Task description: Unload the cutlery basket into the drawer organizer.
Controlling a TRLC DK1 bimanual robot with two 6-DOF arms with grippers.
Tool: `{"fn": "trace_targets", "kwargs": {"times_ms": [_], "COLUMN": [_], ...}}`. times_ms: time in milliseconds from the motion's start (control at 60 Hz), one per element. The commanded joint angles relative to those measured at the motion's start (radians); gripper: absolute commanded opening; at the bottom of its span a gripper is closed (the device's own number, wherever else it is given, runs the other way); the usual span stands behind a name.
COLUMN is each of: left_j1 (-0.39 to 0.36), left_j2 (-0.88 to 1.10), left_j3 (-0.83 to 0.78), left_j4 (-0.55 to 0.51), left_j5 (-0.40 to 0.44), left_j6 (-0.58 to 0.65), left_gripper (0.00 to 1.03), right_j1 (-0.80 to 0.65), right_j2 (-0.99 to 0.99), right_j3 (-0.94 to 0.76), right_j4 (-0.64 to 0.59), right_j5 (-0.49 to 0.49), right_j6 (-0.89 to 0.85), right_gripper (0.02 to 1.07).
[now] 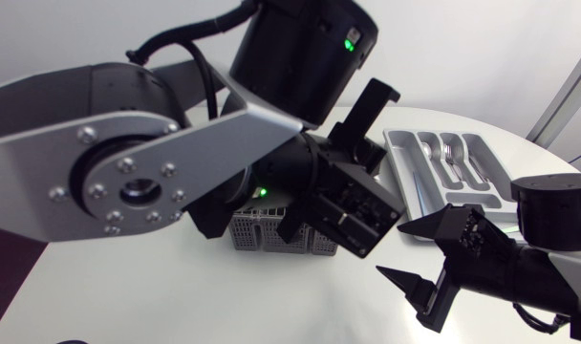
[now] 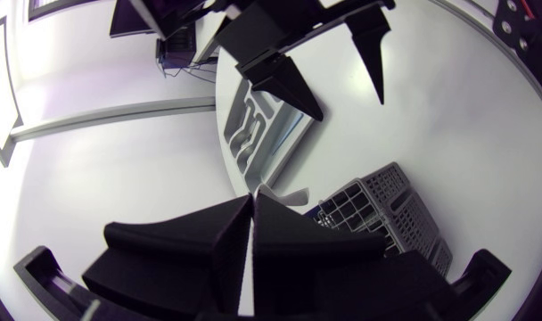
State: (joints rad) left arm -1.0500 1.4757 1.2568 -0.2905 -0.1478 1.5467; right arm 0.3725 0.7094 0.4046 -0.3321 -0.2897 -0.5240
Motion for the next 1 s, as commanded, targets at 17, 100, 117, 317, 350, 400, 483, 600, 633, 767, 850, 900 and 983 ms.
{"fn": "trace_targets", "kwargs": {"times_ms": [17, 100, 117, 317, 350, 400, 483, 600, 633, 767, 850, 900, 983], "left_j1": [-0.012, -0.016, -0.016, -0.018, -0.019, -0.024, -0.024, -0.012, -0.008, 0.021, 0.030, 0.030, 0.038], "left_j2": [0.006, 0.021, 0.026, 0.069, 0.078, 0.087, 0.103, 0.112, 0.118, 0.138, 0.147, 0.153, 0.161], "left_j3": [0.052, 0.067, 0.075, 0.167, 0.182, 0.199, 0.219, 0.239, 0.243, 0.270, 0.283, 0.293, 0.306], "left_j4": [-0.013, -0.015, -0.019, -0.148, -0.179, -0.200, -0.231, -0.251, -0.253, -0.260, -0.266, -0.266, -0.268], "left_j5": [-0.036, -0.073, -0.082, -0.104, -0.102, -0.099, -0.087, -0.047, -0.039, 0.031, 0.059, 0.063, 0.073], "left_j6": [-0.163, -0.303, -0.339, -0.689, -0.752, -0.829, -0.927, -1.053, -1.079, -1.206, -1.275, -1.312, -1.364], "left_gripper": [0.18, 0.18, 0.18, 0.18, 0.18, 0.18, 0.18, 0.19, 0.19, 0.19, 0.19, 0.19, 0.19], "right_j1": [0.009, 0.009, 0.009, 0.013, 0.016, 0.020, 0.042, 0.088, 0.108, 0.200, 0.246, 0.263, 0.278], "right_j2": [-0.045, -0.091, -0.102, -0.157, -0.163, -0.172, -0.177, -0.185, -0.185, -0.169, -0.151, -0.142, -0.133], "right_j3": [0.007, -0.004, -0.007, -0.021, -0.021, -0.021, -0.021, -0.027, -0.032, -0.046, -0.049, -0.049, -0.049], "right_j4": [-0.010, -0.002, 0.002, 0.061, 0.068, 0.082, 0.105, 0.142, 0.154, 0.229, 0.278, 0.297, 0.318], "right_j5": [0.014, 0.034, 0.040, 0.092, 0.100, 0.112, 0.142, 0.193, 0.216, 0.330, 0.388, 0.408, 0.431], "right_j6": [0.018, 0.019, 0.019, 0.038, 0.041, 0.047, 0.059, 0.079, 0.082, 0.093, 0.093, 0.093, 0.093], "right_gripper": [0.97, 0.97, 0.97, 0.97, 0.96, 0.96, 0.96, 0.96, 0.96, 0.92, 0.90, 0.87, 0.84]}}
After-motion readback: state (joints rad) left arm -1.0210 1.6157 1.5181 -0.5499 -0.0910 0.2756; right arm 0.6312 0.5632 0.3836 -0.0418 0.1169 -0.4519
